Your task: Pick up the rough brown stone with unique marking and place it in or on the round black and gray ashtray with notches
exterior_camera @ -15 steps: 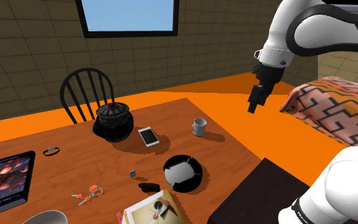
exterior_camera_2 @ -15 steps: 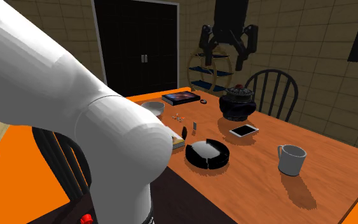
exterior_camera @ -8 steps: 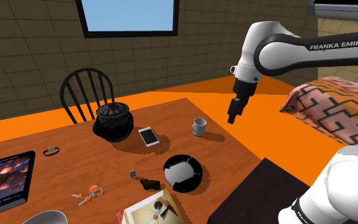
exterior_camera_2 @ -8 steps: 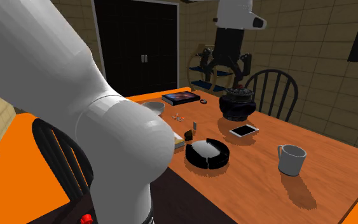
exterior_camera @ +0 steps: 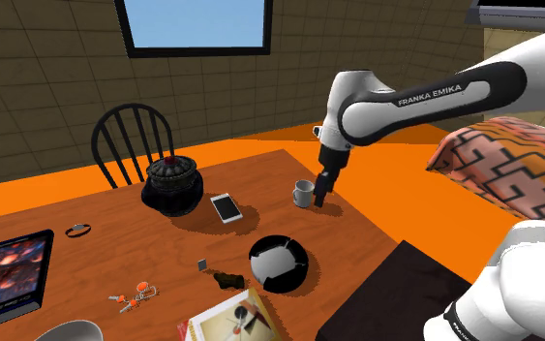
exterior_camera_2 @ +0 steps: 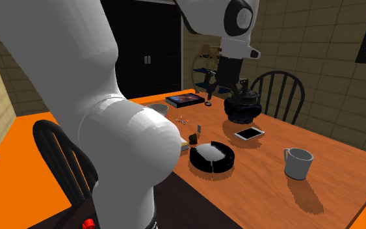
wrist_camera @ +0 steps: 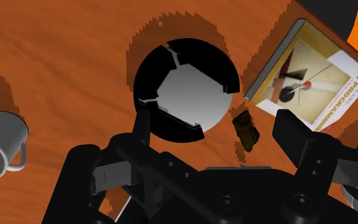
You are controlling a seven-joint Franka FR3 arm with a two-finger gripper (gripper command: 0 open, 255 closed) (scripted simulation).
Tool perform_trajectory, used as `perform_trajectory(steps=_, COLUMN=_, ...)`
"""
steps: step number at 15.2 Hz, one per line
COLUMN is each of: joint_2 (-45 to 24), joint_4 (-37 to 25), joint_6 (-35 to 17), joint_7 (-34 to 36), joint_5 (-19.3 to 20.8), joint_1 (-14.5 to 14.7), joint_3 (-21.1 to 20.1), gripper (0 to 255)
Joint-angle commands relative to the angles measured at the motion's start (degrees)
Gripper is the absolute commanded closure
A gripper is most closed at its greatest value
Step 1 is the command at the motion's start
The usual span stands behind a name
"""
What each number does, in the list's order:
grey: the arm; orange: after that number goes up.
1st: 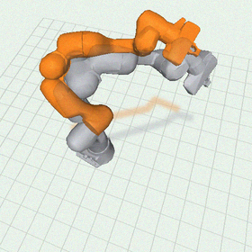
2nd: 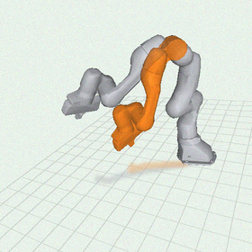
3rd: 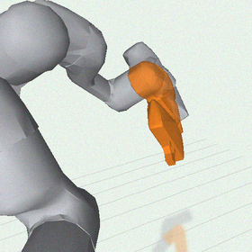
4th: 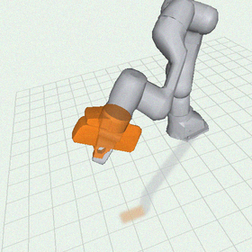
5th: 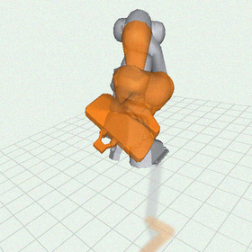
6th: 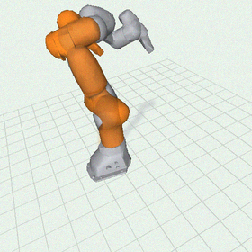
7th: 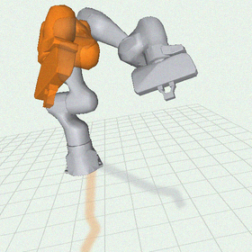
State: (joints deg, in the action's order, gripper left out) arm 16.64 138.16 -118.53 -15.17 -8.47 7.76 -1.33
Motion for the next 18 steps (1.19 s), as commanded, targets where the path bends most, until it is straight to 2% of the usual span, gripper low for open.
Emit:
perform_trajectory(steps=1, joint_2=-3.5, joint_4=-0.7, joint_6=-2.6, joint_7=-1.8, joint_5=-1.0, joint_1=1.0, joint_3=-0.4, gripper=0)
perform_trajectory(steps=9, joint_2=-19.6, joint_4=-7.4, joint_6=-11.2, joint_7=-8.2, joint_5=-4.6, joint_1=4.3, joint_3=-2.9, gripper=0)
perform_trajectory(steps=18, joint_2=-37.3, joint_4=-18.8, joint_6=-16.9, joint_7=-13.8, joint_5=-6.2, joint_1=7.3, joint_3=-6.6, gripper=0)
